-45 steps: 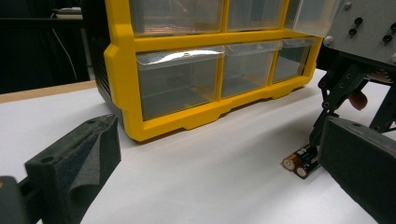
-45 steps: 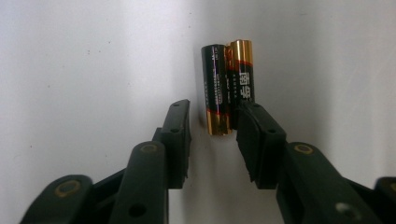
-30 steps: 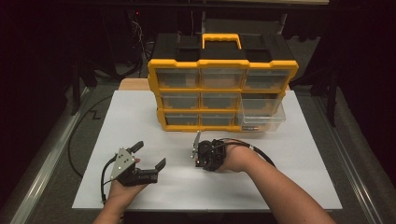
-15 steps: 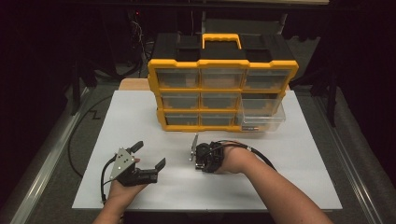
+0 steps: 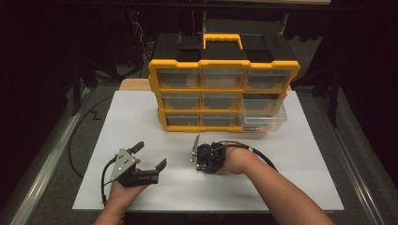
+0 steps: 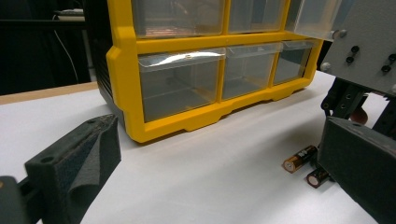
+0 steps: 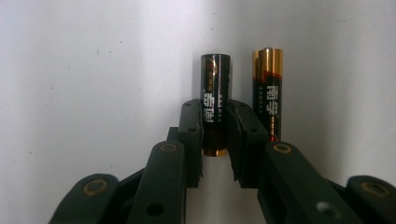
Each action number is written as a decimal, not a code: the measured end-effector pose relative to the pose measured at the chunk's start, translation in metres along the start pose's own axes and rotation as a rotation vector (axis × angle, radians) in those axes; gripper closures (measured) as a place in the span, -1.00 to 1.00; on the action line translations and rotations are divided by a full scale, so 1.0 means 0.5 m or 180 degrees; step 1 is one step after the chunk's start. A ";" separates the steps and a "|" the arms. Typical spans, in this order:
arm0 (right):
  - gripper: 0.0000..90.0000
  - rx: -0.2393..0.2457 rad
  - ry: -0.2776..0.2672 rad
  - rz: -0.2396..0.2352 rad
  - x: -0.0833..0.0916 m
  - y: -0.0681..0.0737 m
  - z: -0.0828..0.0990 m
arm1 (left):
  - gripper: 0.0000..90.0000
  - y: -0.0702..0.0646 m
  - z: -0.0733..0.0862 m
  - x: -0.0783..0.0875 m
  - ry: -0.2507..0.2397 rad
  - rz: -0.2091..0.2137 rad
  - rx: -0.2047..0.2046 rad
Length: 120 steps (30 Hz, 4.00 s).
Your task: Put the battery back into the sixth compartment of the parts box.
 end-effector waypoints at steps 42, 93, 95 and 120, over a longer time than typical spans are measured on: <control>0.75 -0.0152 0.0054 0.0079 0.068 0.015 0.114 | -0.99 -0.001 0.002 -0.001 0.0005 0.0004 -0.0024; 0.75 -0.0424 0.0140 0.0200 0.147 0.001 0.239 | -0.99 -0.002 0.002 -0.001 0.0010 0.0003 -0.0036; 0.75 -0.0417 0.0150 0.0194 0.152 0.000 0.241 | -0.99 -0.002 0.002 -0.001 0.0011 0.0005 -0.0038; 0.76 -0.0427 0.0153 0.0251 0.213 -0.011 0.255 | -0.99 -0.002 0.002 -0.001 0.0010 0.0007 -0.0027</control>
Point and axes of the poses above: each handheld gripper's, and its own axes: x roughly backward along the jaws, z roughly out of its underside, y roughly to its left, the point moved 6 cm from there along -x, roughly forward along the jaws, and after that the axes turned 4 degrees about -x, right-handed, at the moved point
